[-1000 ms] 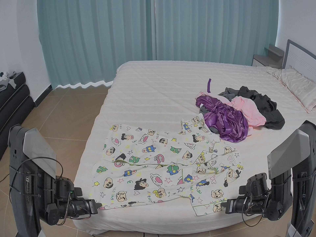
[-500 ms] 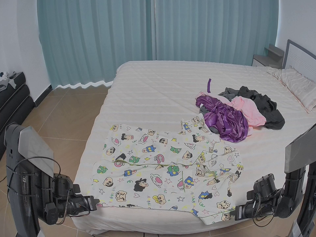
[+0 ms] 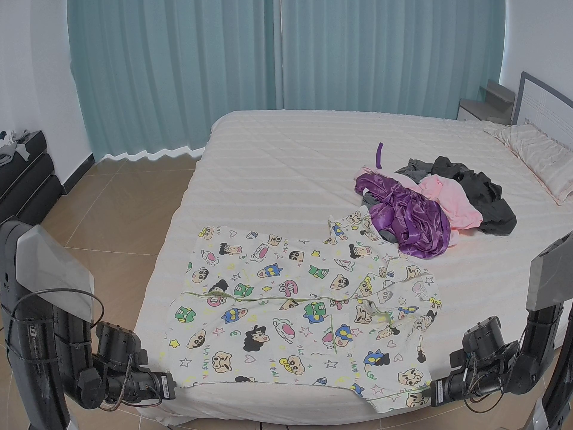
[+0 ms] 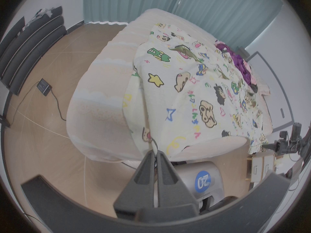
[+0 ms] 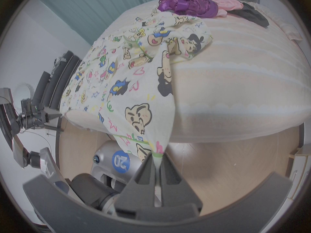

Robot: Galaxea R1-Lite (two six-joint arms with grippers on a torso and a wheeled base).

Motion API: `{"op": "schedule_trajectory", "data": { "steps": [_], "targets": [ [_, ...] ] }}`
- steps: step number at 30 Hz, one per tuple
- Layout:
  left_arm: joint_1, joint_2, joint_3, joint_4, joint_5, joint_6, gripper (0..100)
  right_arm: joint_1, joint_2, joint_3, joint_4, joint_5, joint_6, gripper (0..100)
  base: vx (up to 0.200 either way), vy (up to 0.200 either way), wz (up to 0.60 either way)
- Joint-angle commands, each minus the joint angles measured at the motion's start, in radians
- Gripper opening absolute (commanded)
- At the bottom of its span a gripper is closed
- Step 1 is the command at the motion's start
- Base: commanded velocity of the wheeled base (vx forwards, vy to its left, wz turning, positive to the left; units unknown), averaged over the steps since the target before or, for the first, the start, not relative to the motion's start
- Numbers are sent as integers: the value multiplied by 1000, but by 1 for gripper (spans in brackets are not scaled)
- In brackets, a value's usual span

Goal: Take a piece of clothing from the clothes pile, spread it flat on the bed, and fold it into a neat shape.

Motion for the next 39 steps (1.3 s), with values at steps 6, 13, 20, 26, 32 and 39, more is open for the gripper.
{"op": "schedule_trajectory", "data": {
  "steps": [6, 13, 20, 26, 32, 39],
  "targets": [
    [-11, -40, 17, 34, 67, 23, 0, 3, -4, 18, 55, -2, -28, 0, 0, 0, 0],
    [-11, -28, 17, 34, 67, 26, 0, 47, -5, 18, 105, -2, -28, 0, 0, 0, 0],
    [-2, -40, 17, 32, 59, 15, 0, 81, -8, 18, 113, -3, -19, 100, 0, 0, 0],
    [46, -114, 17, 34, 8, 12, 0, 58, -122, 18, 115, -6, 8, 100, 0, 0, 0],
    [69, -183, 16, 26, 1, 6, 0, 44, -268, 18, 79, -6, 87, 100, 0, 0, 0],
    [105, -283, 6, 23, -53, 3, 0, 29, -328, 18, 39, -5, 159, 100, 0, 0, 0]
  ]
}}
